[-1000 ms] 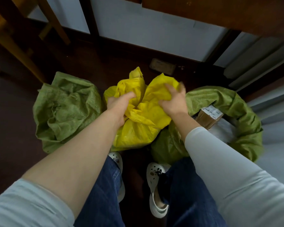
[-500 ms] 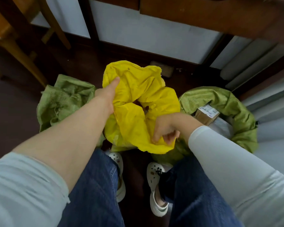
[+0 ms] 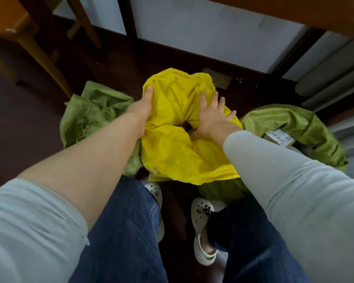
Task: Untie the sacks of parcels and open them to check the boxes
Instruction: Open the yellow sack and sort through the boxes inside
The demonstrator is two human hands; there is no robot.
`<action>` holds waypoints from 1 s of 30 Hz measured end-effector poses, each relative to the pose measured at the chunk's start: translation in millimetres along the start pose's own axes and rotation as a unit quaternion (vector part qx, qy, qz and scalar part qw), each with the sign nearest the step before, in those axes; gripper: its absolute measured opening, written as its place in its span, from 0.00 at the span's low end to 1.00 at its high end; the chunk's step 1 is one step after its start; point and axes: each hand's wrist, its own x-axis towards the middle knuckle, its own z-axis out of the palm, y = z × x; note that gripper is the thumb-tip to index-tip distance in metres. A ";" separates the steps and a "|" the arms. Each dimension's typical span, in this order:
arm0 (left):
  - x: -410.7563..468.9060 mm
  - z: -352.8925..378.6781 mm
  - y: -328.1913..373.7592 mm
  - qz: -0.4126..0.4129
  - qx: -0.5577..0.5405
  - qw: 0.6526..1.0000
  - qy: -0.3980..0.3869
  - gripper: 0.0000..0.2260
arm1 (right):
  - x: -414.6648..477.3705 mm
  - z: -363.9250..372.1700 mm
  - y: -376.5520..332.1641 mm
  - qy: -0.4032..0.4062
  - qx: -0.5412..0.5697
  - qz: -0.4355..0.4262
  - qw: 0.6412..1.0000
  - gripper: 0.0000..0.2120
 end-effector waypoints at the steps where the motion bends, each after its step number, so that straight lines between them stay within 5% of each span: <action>1: 0.7 -1.4 -0.2 0.027 0.035 0.998 0.042 0.38 | 0.6 2.4 3.6 -0.006 0.004 0.033 0.999 0.64; 3: 2.1 0.2 -3.7 0.102 0.175 0.969 0.140 0.33 | 1.4 4.7 11.3 -0.032 0.041 0.081 0.995 0.63; 6: -10.8 5.1 -8.3 0.362 0.345 0.833 0.236 0.30 | 1.3 10.4 18.9 -0.029 0.072 0.107 0.991 0.53; 9: -19.2 18.5 -6.5 0.587 0.429 0.684 0.051 0.24 | 1.8 11.5 23.5 0.012 0.110 0.062 0.992 0.32; 11: -21.1 31.8 -6.6 0.518 0.486 0.704 -0.024 0.24 | -2.3 5.7 24.5 0.049 0.135 0.028 0.989 0.18; 14: -19.4 43.5 -5.6 0.254 0.523 0.814 -0.008 0.50 | -8.4 -1.4 29.6 0.078 0.154 0.005 0.985 0.19; 20: -12.3 49.4 -21.8 0.165 0.612 0.773 -0.026 0.60 | -11.5 -11.2 55.5 0.038 0.161 0.015 0.986 0.24; 22: -10.3 50.2 -26.7 0.164 0.648 0.743 -0.013 0.54 | -14.2 -11.8 59.6 0.018 0.098 0.028 0.995 0.25; 26: -1.8 38.9 -22.5 0.249 0.648 0.717 0.063 0.19 | -11.0 -17.7 71.3 0.093 0.065 0.061 0.992 0.13; 30: 5.1 11.7 3.8 0.306 0.605 0.720 0.147 0.11 | -11.9 -48.4 97.8 0.150 0.135 0.108 0.973 0.16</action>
